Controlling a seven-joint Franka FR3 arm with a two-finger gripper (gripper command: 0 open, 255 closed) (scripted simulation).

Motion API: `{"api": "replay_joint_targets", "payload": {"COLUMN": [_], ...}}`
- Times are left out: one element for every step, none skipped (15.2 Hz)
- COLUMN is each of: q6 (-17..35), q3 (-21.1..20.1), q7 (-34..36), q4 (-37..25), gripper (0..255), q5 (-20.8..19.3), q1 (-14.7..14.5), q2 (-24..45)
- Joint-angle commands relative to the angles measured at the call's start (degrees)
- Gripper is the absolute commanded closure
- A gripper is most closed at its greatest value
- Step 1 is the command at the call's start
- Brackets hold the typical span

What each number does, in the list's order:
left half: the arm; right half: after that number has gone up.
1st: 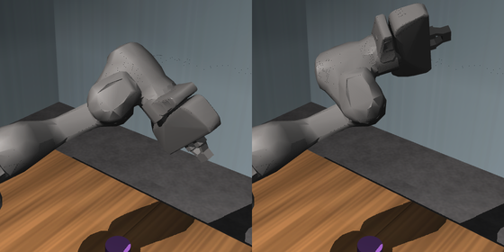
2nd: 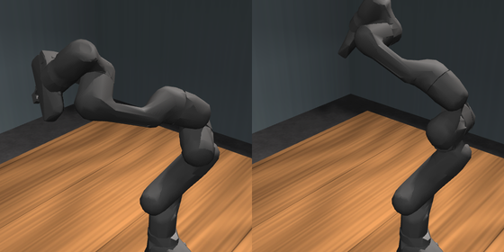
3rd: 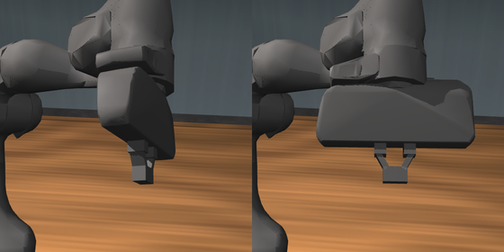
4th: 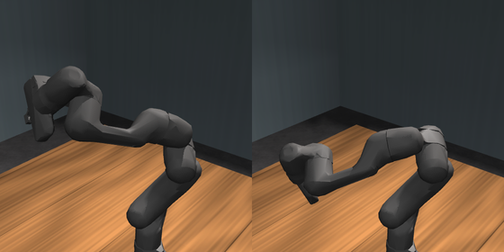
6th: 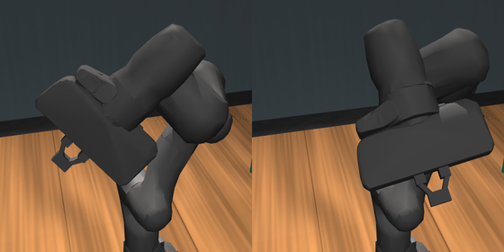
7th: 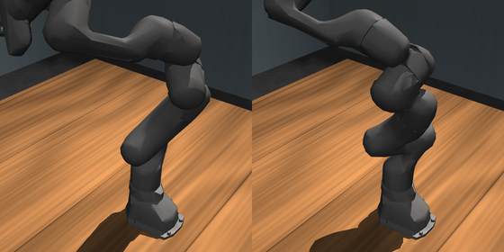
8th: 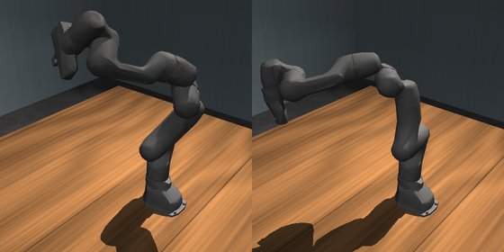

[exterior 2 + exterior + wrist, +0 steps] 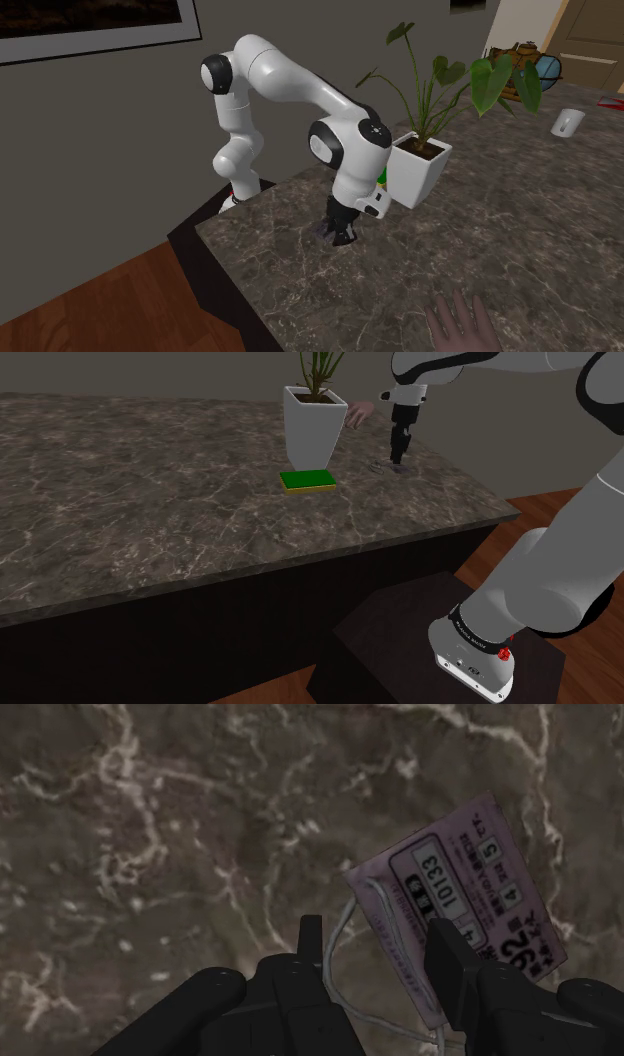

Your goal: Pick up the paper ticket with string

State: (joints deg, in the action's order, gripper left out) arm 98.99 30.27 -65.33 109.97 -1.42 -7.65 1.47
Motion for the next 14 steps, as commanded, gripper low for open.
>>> {"api": "replay_joint_targets", "payload": {"q6": [0.1, 0.1, 0.1, 0.1, 0.0, 0.1, 0.1, 0.1, -0.6, -1.4, -2.1, -2.9, -3.7, -4.4], "q3": [0.0, 0.0, 0.0, 0.0, 0.0, 0.0, 0.0, 0.0, 0.0, 0.0, 0.0, 0.0, 0.0, 0.0], "q7": [0.0, 0.0, 0.0, 0.0, 0.0, 0.0, 0.0, -0.1, -0.1, 0.0, 0.0, 0.0, 0.0, 0.1], "q4": [0.1, 0.1, 0.1, 0.1, 0.0, 0.1, 0.0, 0.0, -0.6, -1.2, -1.9, -2.5, -3.2, -3.9], "gripper": [255, 255, 255, 255, 255, 255, 255, 255, 255, 255, 255, 255, 255, 255], "q5": [0.0, 0.0, 0.0, 0.0, 0.0, 0.0, 0.0, 0.1, 0.0, -0.1, -0.1, -0.2, -0.2, -0.3], "q1": [0.0, 0.0, 0.0, 0.0, 0.0, 0.0, 0.0, 0.0, 0.0, 0.0, 0.0, 0.0, 0.0, -0.1], "q2": [0.0, 0.0, 0.0, 0.0, 0.0, 0.0, 0.0, 0.1, 0.0, -0.2, -0.3, -0.4, -0.5, -0.6]}}
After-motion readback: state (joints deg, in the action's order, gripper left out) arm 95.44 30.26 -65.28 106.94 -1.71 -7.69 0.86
